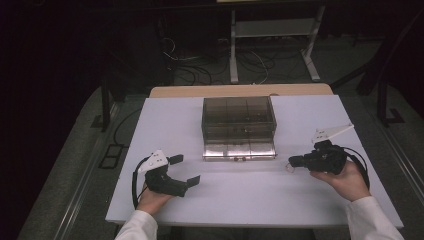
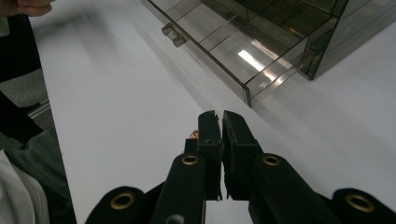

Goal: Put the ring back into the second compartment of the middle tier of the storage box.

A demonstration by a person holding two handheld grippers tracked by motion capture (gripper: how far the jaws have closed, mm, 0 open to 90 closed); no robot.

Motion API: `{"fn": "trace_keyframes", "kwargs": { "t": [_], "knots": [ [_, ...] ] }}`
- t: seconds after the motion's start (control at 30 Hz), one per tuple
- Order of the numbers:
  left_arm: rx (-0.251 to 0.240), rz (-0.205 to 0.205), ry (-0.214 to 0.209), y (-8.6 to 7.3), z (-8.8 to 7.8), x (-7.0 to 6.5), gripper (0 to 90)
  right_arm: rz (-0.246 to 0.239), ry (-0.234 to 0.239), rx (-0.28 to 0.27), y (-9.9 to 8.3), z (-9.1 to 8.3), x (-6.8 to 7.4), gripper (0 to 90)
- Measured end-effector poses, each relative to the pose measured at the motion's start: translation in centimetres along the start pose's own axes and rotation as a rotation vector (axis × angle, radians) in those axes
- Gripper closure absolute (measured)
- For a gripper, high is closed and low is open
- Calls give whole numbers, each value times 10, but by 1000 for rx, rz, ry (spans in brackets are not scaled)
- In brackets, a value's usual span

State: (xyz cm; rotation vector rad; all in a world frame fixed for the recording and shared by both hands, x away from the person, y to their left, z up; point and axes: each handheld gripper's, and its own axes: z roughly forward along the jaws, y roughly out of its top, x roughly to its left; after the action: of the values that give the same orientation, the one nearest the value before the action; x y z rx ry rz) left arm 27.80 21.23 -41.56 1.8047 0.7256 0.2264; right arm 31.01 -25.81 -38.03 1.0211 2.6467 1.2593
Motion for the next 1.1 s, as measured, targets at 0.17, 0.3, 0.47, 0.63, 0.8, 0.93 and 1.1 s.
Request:
{"fn": "trace_keyframes", "kwargs": {
  "t": [0.17,0.3,0.47,0.63,0.8,0.93,1.1],
  "knots": [
    [-4,-5,-1,0,0,0,0,-2,2,7,4,1,0,855],
    [-3,-6,-1,0,1,0,0,-8,7,14,7,3,0,855],
    [-2,-8,0,-1,1,0,0,-15,13,19,12,5,2,855],
    [3,-7,-4,-1,2,0,0,-27,15,22,20,6,3,855],
    [2,-10,-4,-1,2,0,0,-37,17,19,25,7,4,855],
    [3,-10,-3,-1,2,0,0,-43,17,14,28,8,3,855],
    [3,-9,-5,-1,2,0,0,-43,18,13,32,8,4,855]
  ]
}}
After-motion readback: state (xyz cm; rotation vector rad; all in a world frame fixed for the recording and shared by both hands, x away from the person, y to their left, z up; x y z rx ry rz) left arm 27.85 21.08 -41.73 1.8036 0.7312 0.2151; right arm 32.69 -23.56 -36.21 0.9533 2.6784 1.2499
